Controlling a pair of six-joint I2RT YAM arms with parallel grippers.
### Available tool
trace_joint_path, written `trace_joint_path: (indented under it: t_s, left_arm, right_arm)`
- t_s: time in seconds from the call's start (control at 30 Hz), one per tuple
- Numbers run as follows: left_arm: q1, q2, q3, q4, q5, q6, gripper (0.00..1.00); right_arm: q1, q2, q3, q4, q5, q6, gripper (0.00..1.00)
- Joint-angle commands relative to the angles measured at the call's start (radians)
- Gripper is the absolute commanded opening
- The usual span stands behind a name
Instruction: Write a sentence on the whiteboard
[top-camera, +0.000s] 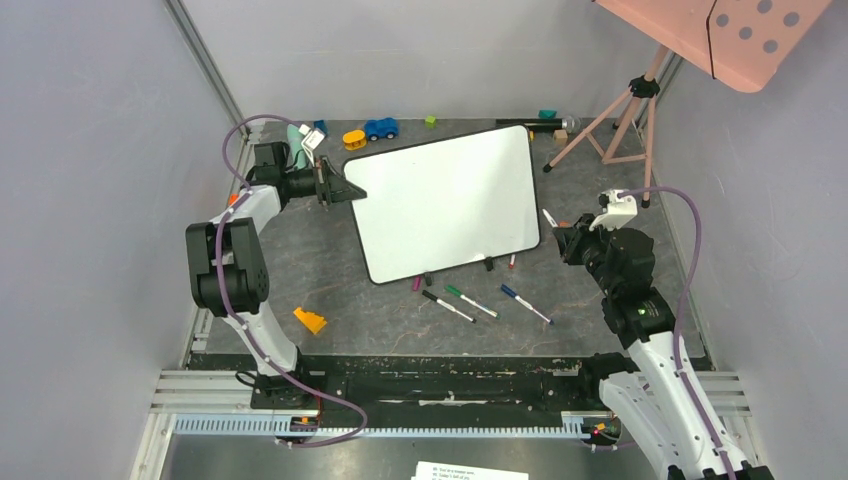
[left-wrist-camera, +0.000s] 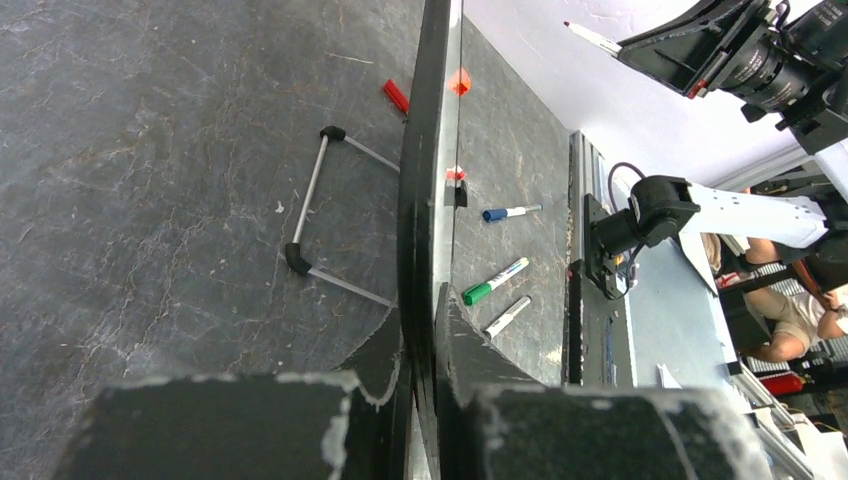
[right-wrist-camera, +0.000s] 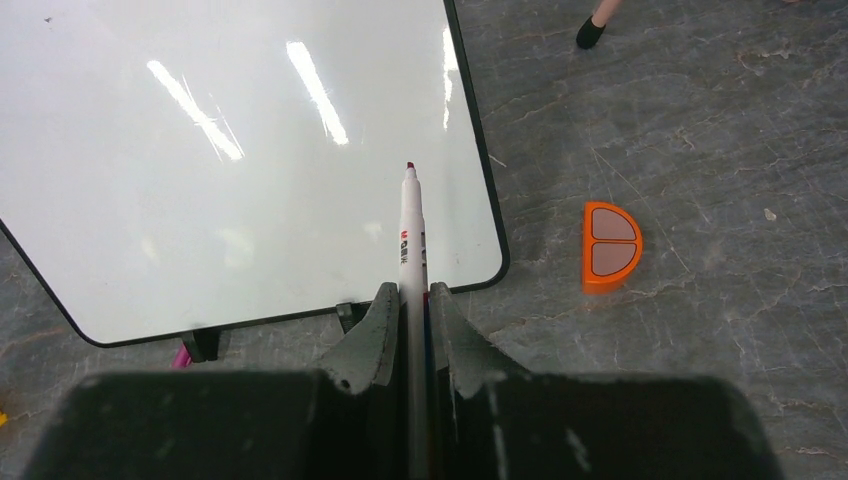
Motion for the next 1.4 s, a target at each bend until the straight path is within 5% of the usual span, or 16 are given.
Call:
trace_joint_path:
  t_s: [0.0, 0.17, 1.37]
  left_arm:
    - [-0.053, 0.019, -0.022, -0.096, -0.204, 0.333, 0.02]
    - [-0.080, -0.001, -0.040, -0.083, -0.283, 0.322, 0.02]
    - [-0.068, 0.121, 0.125, -0.299, -0.193, 0.382, 0.02]
  right_arm:
    - [-0.003, 0.001, -0.001, 0.047, -0.001, -0.001, 0.00]
    - [-0.003, -0.004, -0.007, 0.048, 0.006, -0.002, 0.00]
    - [-0.003, 0.032, 0.020, 0.055, -0.075, -0.023, 0.00]
